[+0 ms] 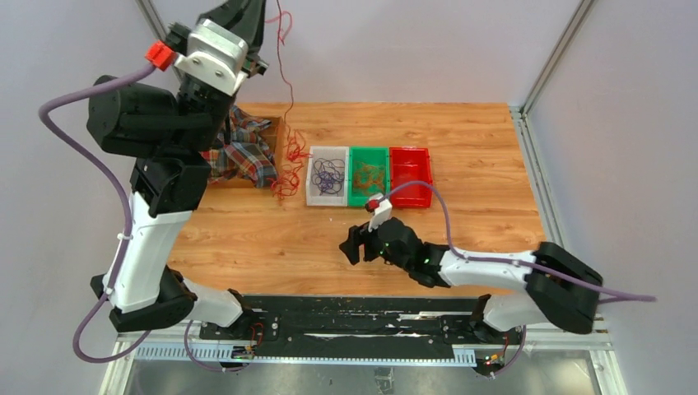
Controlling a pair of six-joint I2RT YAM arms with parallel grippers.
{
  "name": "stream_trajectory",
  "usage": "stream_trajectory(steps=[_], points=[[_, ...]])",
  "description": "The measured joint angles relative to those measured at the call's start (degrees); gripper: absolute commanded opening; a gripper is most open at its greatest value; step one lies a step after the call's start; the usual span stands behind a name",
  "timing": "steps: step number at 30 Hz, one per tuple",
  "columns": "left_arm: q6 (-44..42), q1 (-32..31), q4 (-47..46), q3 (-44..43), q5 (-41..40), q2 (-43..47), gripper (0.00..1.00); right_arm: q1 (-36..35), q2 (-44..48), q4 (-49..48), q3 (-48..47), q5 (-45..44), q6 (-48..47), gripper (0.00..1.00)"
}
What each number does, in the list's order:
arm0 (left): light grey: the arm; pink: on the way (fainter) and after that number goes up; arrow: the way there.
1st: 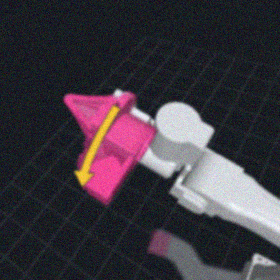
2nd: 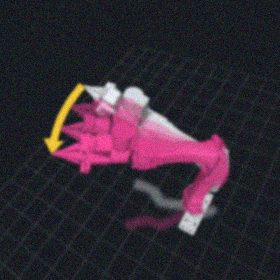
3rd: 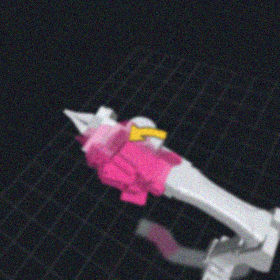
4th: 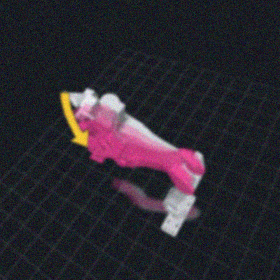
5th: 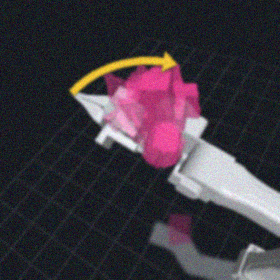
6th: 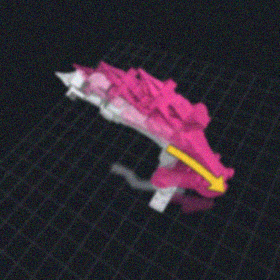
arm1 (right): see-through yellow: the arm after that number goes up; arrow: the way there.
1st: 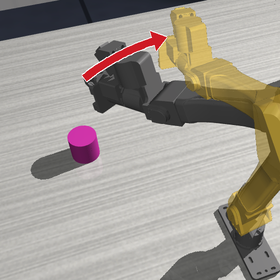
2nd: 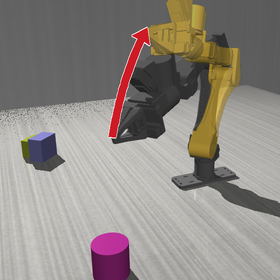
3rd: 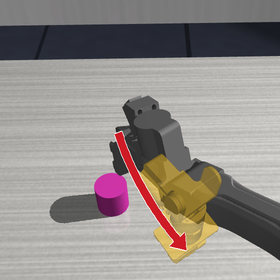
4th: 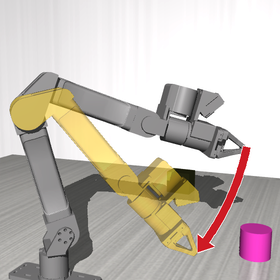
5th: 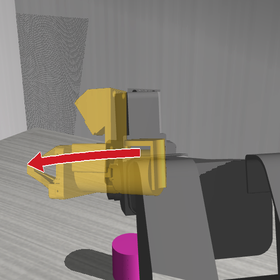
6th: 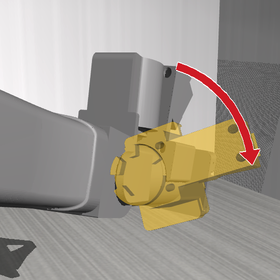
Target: Untangle the cables
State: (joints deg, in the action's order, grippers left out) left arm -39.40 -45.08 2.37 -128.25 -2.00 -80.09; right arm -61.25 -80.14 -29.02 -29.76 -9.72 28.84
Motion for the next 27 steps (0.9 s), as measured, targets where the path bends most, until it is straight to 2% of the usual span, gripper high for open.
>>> stream_trajectory(steps=[4,7,13,15,19,22,27], points=[[0.2,0.0,1.16,7.13,0.96,3.28,0.0,-0.11,9.75,6.36,-6.1,0.02,-4.63,0.86],[0.17,0.0,2.38,8.9,0.98,3.54,0.0,-0.09,13.75,9.27,-13.14,0.26,-9.27,0.88],[0.2,0.0,4.72,12.28,0.98,4.76,0.01,0.59,11.39,13.4,-31.52,5.53,-18.71,0.86],[0.33,0.0,5.01,14.34,1.01,5.9,0.0,0.83,9.14,14.08,-35.98,7.56,-21.11,0.81],[0.57,0.0,5.25,17.33,1.31,7.74,0.0,2.19,4.0,14.91,-41.75,9.4,-23.56,0.65],[1.05,0.0,5.53,17.38,1.79,7.89,0.0,4.57,2.05,14.78,-41.72,9.49,-23.43,0.48],[2.32,0.0,7.06,16.04,3.26,7.37,0.01,6.88,1.05,13.46,-38.73,8.85,-22.8,0.32]])
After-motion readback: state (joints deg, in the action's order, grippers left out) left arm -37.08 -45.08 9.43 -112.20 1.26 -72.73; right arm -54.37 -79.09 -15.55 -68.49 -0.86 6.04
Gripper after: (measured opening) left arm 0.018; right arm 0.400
